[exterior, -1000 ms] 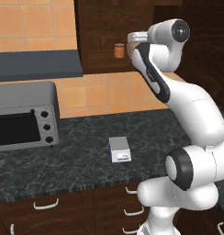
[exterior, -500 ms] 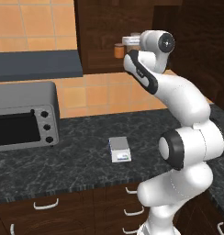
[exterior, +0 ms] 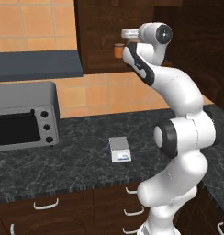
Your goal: Pick the honey bottle and place it on the digital scale for weighing, and close the cabinet.
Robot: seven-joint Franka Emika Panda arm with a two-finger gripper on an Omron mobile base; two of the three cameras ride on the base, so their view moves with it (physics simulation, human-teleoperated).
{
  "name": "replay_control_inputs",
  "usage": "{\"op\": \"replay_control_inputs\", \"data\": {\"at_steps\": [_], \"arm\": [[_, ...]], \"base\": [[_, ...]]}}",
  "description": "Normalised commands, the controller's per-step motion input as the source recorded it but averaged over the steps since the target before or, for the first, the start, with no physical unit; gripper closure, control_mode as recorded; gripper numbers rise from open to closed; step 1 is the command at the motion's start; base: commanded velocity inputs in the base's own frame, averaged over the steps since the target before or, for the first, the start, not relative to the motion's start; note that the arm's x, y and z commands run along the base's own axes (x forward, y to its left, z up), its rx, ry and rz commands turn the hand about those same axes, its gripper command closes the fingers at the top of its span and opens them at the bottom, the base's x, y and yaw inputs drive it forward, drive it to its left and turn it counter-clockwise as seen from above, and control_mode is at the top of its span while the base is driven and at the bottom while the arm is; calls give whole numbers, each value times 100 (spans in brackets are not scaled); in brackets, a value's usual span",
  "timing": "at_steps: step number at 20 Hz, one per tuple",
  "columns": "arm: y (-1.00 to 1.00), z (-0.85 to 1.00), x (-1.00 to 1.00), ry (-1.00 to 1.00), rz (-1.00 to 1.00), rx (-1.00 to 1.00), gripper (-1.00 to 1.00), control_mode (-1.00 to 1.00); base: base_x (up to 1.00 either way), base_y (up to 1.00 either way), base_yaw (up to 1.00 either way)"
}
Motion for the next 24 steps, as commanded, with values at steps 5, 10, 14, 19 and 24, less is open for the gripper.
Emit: {"op": "replay_control_inputs", "data": {"at_steps": [5, 10, 14, 19, 24], "arm": [[-1, -26, 29, 1, 0, 0, -100, -100], [-1, -24, 29, 0, 0, 0, -100, -100], [-4, -15, 26, 0, 0, 0, -100, -100], [-1, -14, 3, 0, 0, 0, 100, -100], [-3, -5, -28, -2, 0, 0, 100, -100]], "base": [[0, 0, 0], [0, 0, 0], [0, 0, 0], [0, 0, 0], [0, 0, 0]]}}
